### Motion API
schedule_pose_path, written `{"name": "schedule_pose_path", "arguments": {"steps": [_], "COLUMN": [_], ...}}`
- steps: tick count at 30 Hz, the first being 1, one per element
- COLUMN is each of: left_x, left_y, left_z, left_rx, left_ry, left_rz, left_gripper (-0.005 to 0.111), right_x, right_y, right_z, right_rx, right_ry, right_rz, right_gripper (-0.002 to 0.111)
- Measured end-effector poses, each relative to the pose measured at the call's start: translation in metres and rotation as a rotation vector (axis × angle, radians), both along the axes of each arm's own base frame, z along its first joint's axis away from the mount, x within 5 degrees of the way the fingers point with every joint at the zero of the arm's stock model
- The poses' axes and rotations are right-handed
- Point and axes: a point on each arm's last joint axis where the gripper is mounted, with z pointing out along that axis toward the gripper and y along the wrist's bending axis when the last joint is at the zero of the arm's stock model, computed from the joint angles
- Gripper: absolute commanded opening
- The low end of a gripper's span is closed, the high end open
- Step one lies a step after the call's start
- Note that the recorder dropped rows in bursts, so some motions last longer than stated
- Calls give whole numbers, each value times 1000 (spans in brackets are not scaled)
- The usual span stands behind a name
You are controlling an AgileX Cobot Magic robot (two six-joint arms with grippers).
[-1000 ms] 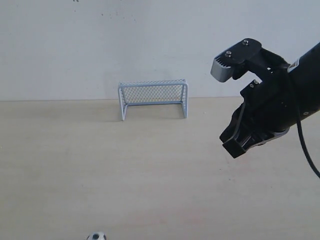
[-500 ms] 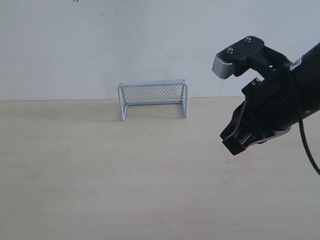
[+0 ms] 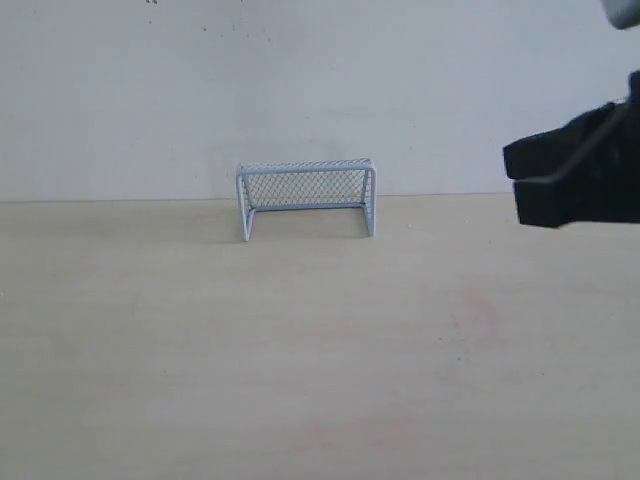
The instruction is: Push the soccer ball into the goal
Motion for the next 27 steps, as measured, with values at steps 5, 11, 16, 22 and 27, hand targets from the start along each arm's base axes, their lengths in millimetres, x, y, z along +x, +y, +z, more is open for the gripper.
{"name": "schedule_pose_path", "arguments": {"steps": [5,11,16,22,27], "left_x": [0,0,0,0,0], "left_y": [0,0,0,0,0], "left_z": [0,0,0,0,0], "left_rx": [0,0,0,0,0], "left_ry": [0,0,0,0,0], "left_rz": [0,0,0,0,0], "left_gripper": [4,4,4,4,4], "right_x": [-36,-76,-99,-109,-112], "right_y": [-24,-45,-57,-68,-74], "right_z": [-33,-62,-78,-77,-75], "right_rx": [52,114,155,200,256], "right_ry": [-77,-171,-246,-335,-349], "right_rz": [-105,-159,-179,-260,-333], "right_gripper": [0,0,0,0,0]}}
